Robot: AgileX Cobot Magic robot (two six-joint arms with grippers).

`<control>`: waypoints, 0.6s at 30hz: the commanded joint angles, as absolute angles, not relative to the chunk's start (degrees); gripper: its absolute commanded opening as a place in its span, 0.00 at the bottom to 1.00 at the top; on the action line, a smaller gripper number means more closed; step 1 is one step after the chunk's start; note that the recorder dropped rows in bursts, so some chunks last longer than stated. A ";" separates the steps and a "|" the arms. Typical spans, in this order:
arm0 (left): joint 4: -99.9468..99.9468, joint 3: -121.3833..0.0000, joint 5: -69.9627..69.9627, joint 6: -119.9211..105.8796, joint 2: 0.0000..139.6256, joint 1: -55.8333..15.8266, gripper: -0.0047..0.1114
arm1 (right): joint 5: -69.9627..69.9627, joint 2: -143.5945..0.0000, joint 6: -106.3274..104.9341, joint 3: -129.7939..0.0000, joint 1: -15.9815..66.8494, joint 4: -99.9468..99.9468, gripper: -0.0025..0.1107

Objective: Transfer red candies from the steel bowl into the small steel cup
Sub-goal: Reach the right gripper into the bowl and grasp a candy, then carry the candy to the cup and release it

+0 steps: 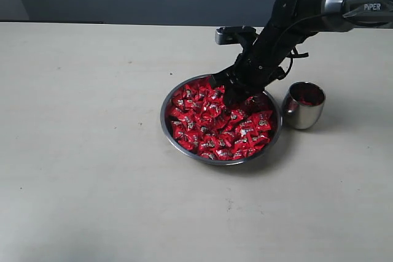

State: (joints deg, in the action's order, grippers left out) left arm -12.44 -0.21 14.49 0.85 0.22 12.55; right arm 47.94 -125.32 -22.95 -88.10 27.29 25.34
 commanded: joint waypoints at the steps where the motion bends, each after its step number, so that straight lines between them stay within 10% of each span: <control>1: -12.71 0.00 13.86 1.07 0.00 12.39 0.04 | 47.85 -124.28 -22.27 -88.45 27.41 25.76 0.03; 18: -12.71 0.00 13.86 1.07 0.00 12.39 0.04 | 55.38 -107.33 -15.95 -84.26 17.57 15.41 0.02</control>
